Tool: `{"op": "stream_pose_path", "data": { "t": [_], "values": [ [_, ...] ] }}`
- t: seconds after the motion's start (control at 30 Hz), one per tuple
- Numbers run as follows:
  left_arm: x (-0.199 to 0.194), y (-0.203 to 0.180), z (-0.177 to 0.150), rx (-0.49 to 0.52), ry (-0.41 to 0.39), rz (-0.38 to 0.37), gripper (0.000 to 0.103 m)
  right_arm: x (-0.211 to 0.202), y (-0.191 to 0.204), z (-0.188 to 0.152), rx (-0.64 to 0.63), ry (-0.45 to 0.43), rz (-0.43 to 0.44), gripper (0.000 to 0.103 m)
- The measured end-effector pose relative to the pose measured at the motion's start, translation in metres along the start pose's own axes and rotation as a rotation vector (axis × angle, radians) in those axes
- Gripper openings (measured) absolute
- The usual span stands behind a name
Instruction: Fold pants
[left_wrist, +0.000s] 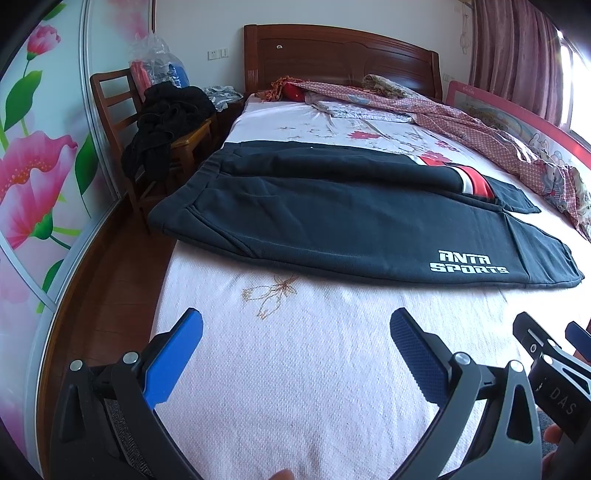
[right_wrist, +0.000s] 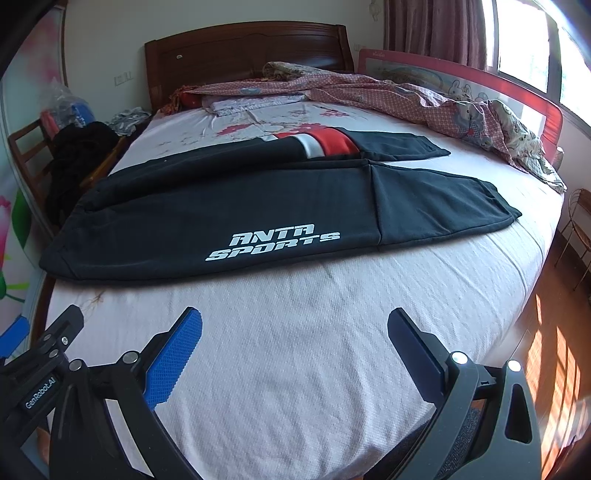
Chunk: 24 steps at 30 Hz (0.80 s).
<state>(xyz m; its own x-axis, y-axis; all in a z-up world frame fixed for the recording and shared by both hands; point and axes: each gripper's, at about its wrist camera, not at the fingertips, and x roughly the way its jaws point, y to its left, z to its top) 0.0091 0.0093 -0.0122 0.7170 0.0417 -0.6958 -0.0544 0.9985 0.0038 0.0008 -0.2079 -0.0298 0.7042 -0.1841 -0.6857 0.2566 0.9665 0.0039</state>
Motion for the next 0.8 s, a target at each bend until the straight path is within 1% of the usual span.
{"op": "stream_pose_path", "data": {
  "t": [0.8],
  "values": [
    [0.0022, 0.0011, -0.0001, -0.001, 0.010, -0.004, 0.101, 0.0025, -0.0026, -0.0017, 0.002, 0.007, 0.009, 0.100]
  ]
}}
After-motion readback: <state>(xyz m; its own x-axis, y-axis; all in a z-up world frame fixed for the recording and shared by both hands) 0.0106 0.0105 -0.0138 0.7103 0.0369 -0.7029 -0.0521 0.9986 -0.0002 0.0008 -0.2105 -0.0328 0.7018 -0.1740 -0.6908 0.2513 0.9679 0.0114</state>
